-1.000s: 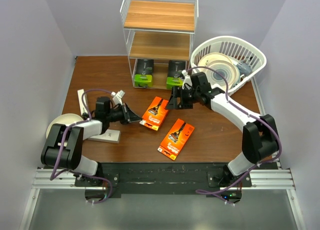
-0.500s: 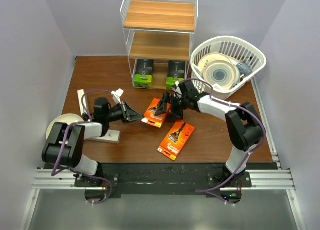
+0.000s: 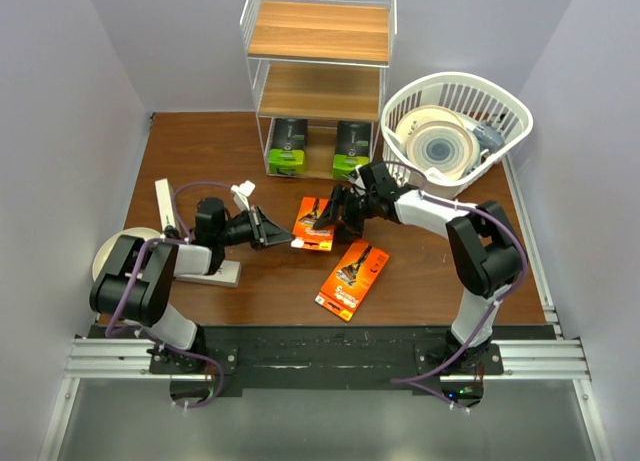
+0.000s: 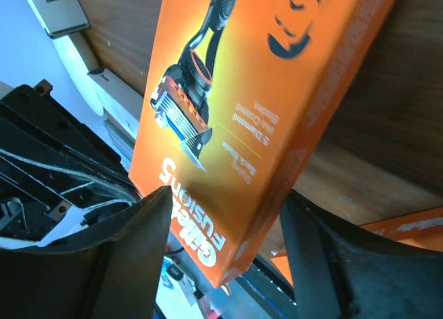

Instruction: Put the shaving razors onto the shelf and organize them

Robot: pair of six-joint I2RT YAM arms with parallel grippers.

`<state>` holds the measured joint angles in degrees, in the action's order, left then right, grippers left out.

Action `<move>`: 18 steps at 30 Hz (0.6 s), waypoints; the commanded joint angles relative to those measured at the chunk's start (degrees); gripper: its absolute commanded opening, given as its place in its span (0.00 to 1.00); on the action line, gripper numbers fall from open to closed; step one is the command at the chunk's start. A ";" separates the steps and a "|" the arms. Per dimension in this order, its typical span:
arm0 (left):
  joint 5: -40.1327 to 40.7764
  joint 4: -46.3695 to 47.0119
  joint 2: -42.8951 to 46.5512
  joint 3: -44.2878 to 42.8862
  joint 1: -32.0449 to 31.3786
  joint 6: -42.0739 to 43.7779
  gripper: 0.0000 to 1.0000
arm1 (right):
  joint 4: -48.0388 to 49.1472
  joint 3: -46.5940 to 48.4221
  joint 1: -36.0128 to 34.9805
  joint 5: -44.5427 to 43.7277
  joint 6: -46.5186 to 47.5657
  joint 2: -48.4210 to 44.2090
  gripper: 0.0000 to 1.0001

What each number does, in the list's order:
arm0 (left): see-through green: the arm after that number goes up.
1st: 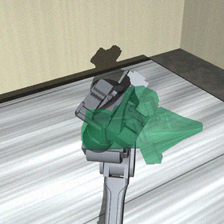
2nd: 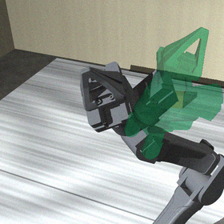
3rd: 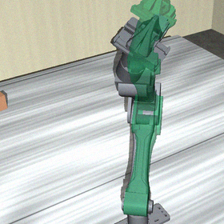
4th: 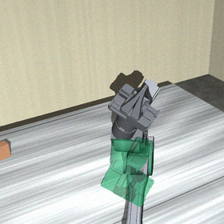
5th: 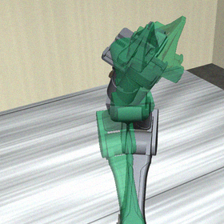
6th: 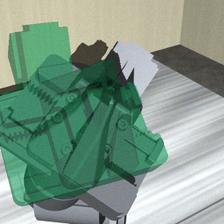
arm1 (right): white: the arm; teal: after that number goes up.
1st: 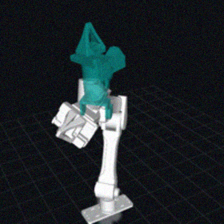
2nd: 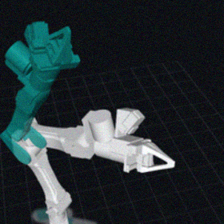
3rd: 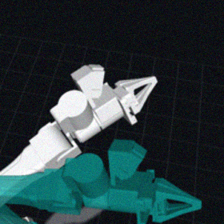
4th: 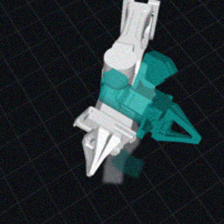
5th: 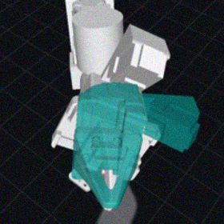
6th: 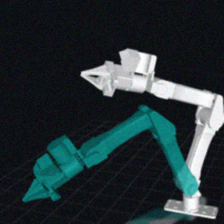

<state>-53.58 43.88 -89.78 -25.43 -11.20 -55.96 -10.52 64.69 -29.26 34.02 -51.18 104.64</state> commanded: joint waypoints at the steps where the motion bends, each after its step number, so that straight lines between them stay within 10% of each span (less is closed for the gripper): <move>1: 0.50 1.56 -0.23 -3.83 -1.28 0.77 0.00 | 2.27 0.36 -0.45 3.07 5.10 -5.32 0.55; 18: -1.35 -10.04 10.85 -19.10 -1.63 6.30 0.00 | -8.46 7.91 -0.19 2.46 23.57 -17.62 0.32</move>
<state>-54.22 31.99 -81.60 -34.06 -12.14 -52.71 -15.99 67.90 -28.36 32.97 -34.11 90.70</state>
